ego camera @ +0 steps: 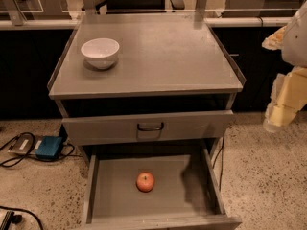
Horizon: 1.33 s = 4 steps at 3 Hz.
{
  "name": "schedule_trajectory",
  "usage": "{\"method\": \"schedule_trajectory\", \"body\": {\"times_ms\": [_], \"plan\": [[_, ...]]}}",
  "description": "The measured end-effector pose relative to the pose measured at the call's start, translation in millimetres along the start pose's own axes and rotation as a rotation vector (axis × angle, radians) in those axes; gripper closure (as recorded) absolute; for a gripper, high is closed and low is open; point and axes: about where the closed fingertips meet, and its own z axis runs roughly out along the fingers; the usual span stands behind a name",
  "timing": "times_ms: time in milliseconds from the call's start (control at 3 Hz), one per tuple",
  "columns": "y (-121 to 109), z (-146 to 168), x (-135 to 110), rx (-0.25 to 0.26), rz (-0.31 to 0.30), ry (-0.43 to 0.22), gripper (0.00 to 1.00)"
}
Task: Pick apple from middle drawer and place on counter
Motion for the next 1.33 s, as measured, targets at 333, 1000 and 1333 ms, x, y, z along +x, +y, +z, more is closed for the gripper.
{"method": "schedule_trajectory", "body": {"times_ms": [333, 1000, 1333], "plan": [[0, 0, 0, 0.000, 0.000, 0.000, 0.00], [22, 29, 22, -0.044, 0.056, -0.050, 0.00], [58, 91, 26, -0.158, 0.109, -0.224, 0.00]]}}
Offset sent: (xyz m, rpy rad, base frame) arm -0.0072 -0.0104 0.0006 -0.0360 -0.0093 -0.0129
